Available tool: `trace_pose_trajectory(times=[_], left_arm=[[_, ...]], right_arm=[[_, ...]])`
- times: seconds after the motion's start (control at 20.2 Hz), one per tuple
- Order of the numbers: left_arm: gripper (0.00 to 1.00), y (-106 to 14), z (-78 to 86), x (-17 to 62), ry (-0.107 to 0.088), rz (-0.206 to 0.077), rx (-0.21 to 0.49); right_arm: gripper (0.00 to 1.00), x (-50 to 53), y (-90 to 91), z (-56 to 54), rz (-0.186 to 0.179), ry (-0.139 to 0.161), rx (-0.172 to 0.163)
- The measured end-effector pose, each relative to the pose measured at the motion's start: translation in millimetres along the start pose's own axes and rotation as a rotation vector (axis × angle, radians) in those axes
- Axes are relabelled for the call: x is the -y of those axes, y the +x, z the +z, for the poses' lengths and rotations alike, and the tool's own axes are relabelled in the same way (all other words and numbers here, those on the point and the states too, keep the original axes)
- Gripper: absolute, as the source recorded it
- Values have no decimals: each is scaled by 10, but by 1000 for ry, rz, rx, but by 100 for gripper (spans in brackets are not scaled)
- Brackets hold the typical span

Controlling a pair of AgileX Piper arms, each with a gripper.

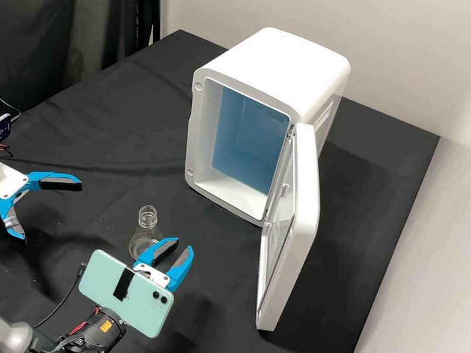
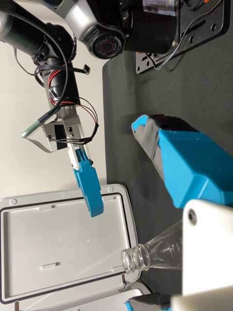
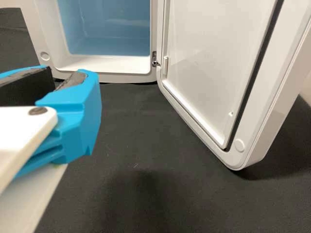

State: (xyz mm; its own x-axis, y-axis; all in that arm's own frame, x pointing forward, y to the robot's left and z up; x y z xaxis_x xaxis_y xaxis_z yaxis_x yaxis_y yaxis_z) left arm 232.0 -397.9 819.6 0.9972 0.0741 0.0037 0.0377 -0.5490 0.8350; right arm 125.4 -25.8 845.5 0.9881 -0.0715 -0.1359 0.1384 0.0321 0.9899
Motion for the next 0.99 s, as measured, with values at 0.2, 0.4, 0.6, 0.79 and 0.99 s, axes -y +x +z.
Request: trace_pose_trajectory(times=[0.2, 0.4, 0.6, 0.79, 0.99], left_arm=[[100, 0, 0, 0, 0, 0, 0], [100, -7, 0, 7, -1, -3, -1], [100, -7, 0, 7, -1, -3, -1], [100, -7, 0, 7, -1, -3, -1], [100, -7, 0, 7, -1, -3, -1]], right_arm=[[0, 2, -1, -28, 0, -17, -10], [0, 2, -2, -37, 0, -22, -13], [100, 9, 4, -47, -6, -24, -20], [100, 30, 16, -78, -24, -35, -41], [100, 62, 26, -173, -45, -77, -90]])
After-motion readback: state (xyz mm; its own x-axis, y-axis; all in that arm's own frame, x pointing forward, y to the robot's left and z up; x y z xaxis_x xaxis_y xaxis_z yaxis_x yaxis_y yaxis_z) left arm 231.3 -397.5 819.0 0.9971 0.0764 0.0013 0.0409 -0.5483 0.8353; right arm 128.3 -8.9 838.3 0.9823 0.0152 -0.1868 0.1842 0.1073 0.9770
